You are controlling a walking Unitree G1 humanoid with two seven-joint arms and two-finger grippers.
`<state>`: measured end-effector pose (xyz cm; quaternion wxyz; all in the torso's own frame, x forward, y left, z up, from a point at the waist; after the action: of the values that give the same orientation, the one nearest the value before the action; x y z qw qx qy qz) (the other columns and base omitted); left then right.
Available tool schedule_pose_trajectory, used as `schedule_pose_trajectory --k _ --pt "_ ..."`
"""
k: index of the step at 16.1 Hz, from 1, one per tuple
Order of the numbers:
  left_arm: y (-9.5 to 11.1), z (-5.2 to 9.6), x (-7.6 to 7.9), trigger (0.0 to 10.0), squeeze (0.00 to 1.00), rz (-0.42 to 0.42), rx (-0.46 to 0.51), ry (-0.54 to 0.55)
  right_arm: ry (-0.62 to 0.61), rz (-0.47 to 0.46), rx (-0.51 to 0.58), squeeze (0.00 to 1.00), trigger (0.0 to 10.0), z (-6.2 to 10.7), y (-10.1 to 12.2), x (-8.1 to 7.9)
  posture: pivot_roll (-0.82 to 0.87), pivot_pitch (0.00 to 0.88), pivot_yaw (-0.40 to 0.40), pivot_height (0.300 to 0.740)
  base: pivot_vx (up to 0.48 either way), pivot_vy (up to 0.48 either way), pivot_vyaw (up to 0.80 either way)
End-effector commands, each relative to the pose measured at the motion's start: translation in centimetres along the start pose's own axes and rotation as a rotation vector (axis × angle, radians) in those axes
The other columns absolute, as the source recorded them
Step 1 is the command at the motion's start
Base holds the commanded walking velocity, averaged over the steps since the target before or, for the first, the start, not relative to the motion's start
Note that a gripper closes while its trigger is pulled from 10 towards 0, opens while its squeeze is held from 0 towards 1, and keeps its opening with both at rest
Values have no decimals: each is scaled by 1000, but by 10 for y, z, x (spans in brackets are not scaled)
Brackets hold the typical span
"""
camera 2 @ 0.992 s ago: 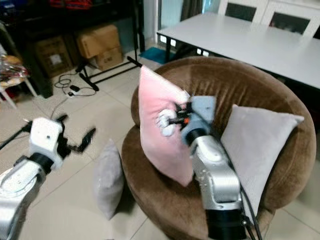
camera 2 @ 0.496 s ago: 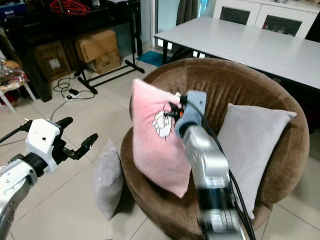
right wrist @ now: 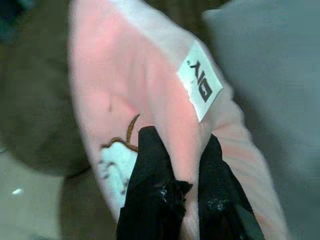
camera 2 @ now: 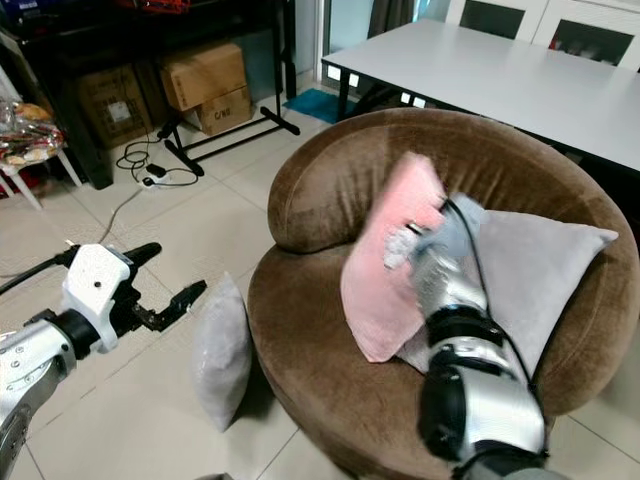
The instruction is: Move the pillow to the sofa from floor
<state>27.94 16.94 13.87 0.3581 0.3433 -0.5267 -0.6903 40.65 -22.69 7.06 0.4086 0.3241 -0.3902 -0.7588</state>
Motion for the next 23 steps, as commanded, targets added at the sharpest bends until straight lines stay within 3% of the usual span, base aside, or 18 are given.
schedule_pose_trajectory --k 1,2,3,4,6,9,11,13,14,15,17,19,23 --pt "-1 -1 1 10000 325 7 -14 -28 -75 -59 -4 0 10000 -4 2 20 6 0 -2 740 0 0 0" --pt "0 -1 1 10000 325 20 -12 -37 -89 -74 -4 667 10000 -4 3 25 3 0 2 740 0 0 0" --pt "1 -1 1 10000 325 39 -5 -51 -110 -93 6 1000 10000 -5 6 31 -2 0 7 740 0 0 0" --pt "7 -1 4 10000 325 87 22 -89 -141 -58 14 1000 10000 -6 9 38 -5 0 11 740 0 0 0" --pt "15 1 12 10000 325 167 41 -188 -141 -97 64 1000 10000 -7 20 45 -15 0 24 740 0 0 0" --pt "14 5 20 10000 325 211 13 -272 -161 -138 101 1000 10000 -7 26 56 -20 0 34 740 0 0 0" --pt "16 6 19 10000 325 215 14 -283 -171 -169 105 1000 10000 -6 29 61 -23 0 37 740 0 0 0" --pt "17 3 12 10000 322 165 14 -231 -149 -257 19 1000 10000 -7 22 62 -27 0 44 740 0 0 0" --pt "18 2 9 10000 322 143 19 -205 -142 -234 66 1000 10000 -7 28 62 -30 0 46 740 0 0 0" --pt "22 -4 -1 10000 314 98 50 -105 -100 -116 195 0 10000 -2 45 57 -36 0 51 740 0 0 0" --pt "28 -9 -27 10000 314 12 116 124 41 1 298 0 10000 13 54 34 -43 0 55 740 0 0 0" --pt "22 -6 -45 10000 314 18 120 292 170 141 346 0 10000 36 49 8 -49 0 53 740 0 0 0" --pt "6 1 -28 10000 290 97 106 353 381 310 371 0 10000 94 13 -40 -51 0 32 740 0 0 0"
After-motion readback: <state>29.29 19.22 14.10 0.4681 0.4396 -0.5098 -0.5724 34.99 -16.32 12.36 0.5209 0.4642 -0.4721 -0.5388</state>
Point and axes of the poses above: a point about 5 cm out from each wrist's last joint towards the gripper, its own z axis pointing back from the gripper into the wrist, its own y axis along the axis of the wrist's last joint, x = y × z, the point moved 5 cm from there along -z, pointing out of the wrist towards the gripper, and after that the axes turned 9 degrees about z, right-handed, at the moved point
